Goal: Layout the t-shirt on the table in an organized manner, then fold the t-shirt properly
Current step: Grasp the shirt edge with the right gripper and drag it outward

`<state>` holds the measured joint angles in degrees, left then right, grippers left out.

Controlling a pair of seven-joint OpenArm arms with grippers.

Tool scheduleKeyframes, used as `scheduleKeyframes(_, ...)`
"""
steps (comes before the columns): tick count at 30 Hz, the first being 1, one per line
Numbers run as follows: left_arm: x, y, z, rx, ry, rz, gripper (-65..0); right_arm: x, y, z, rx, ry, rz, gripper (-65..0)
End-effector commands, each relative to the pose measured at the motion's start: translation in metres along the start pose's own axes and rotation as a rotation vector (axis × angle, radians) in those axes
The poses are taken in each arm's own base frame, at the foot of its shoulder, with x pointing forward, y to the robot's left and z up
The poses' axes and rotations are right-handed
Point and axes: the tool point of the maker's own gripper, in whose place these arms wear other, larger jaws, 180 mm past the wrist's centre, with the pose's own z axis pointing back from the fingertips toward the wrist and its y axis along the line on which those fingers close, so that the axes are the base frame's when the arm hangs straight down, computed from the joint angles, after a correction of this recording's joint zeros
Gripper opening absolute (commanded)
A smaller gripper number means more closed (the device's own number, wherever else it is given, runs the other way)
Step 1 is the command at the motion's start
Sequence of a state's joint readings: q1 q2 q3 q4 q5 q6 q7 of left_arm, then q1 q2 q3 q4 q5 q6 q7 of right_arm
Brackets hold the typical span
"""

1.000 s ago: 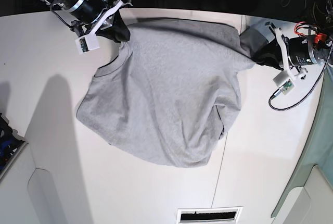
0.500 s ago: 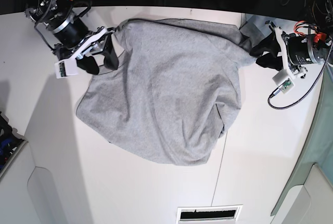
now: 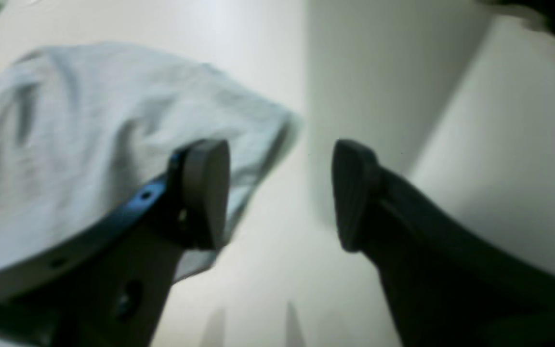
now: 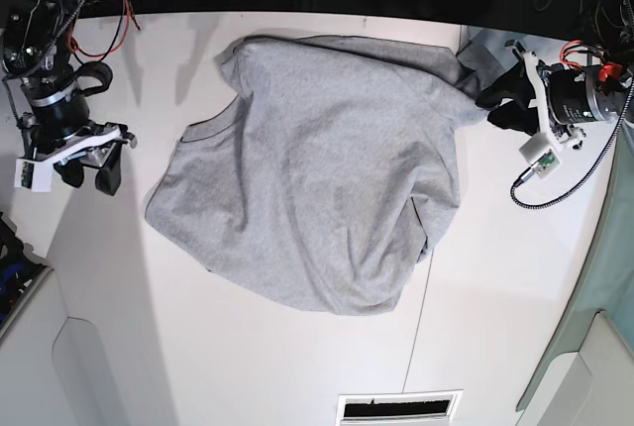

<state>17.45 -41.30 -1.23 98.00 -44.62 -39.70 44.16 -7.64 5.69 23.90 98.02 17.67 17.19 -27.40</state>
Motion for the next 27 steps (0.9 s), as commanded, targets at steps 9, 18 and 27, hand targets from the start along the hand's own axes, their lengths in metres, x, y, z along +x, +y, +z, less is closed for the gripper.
scheduleKeyframes(9,0.010,0.004,0.006,0.005,-0.028,-0.016,-29.3,-0.026,0.010,-0.084,0.083,0.114,-0.223,-31.2)
scheduleKeyframes(18,0.012,0.004,0.006,0.005,-0.043,-0.016,-30.2,-0.026,0.035,-0.115,0.180,0.090,-0.330,-41.5)
scheduleKeyframes(27,0.019,0.005,0.007,0.012,-0.083,-0.024,-65.0,0.025,0.069,-0.126,0.313,0.001,-0.279,-65.0)
